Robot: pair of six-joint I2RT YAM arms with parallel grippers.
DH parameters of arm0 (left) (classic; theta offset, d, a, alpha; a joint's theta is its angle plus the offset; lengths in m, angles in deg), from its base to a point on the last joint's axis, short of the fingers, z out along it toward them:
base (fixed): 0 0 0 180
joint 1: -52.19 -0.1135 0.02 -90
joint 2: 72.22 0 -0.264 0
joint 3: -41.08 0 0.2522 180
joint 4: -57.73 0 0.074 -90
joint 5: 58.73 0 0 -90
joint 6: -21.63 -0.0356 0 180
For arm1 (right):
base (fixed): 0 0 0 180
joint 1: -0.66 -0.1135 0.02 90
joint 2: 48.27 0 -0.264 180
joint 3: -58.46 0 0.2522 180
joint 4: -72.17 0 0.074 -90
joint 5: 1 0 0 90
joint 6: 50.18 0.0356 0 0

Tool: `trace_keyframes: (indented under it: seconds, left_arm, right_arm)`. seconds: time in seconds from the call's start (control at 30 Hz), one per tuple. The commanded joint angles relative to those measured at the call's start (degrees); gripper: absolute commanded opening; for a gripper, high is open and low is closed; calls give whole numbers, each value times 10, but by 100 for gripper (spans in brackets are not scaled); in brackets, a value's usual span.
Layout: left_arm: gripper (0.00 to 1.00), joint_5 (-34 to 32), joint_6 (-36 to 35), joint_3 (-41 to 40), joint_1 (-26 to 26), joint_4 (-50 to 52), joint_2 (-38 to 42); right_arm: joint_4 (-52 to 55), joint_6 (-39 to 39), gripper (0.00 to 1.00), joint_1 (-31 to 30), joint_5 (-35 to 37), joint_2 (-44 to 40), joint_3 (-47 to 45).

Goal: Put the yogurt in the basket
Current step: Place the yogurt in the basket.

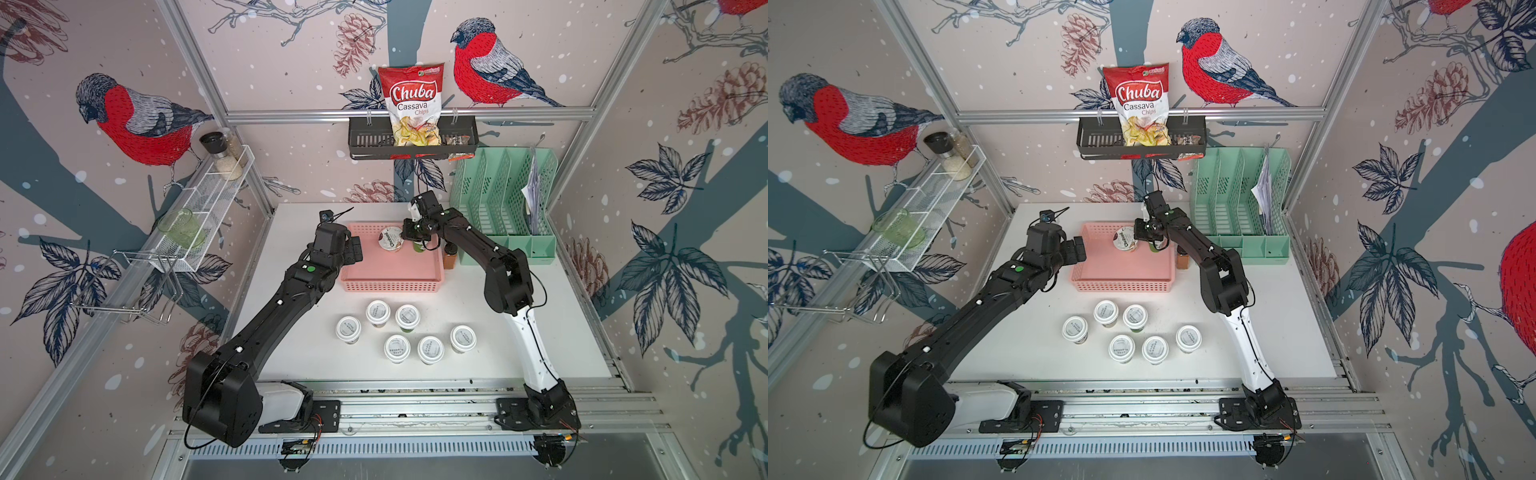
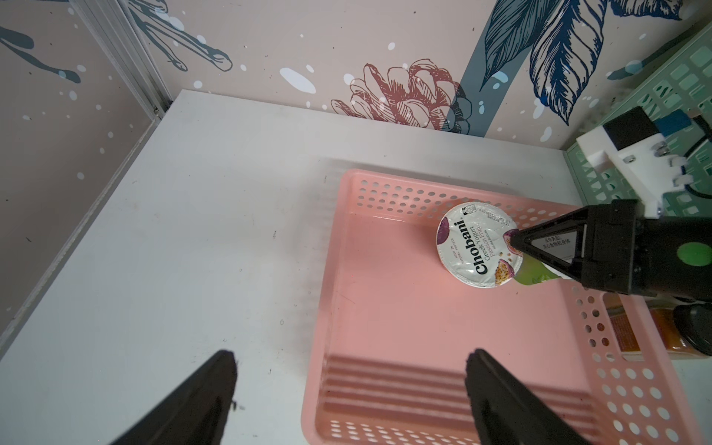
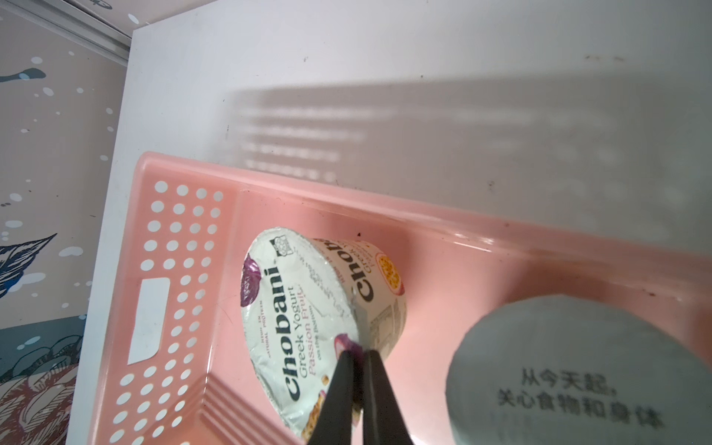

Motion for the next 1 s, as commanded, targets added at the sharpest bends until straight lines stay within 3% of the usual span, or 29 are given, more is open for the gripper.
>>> trace_keyframes:
  seconds: [0.0,0.5,0.77,0.97]
  left_arm:
    - [96,0,0,4,-3,6,5]
    - [96,-2,0,1,-4,6,17]
    - [96,-4,0,-1,-3,5,21]
    - [96,-1,1,0,-3,5,20]
  right_arm:
    - [18,-13,10,-1,21,3,6]
    - [41,-31,20,-7,51,3,21]
    - [71,-48,35,-8,89,-9,45]
    - [86,-78,38,-20,132,-36,41]
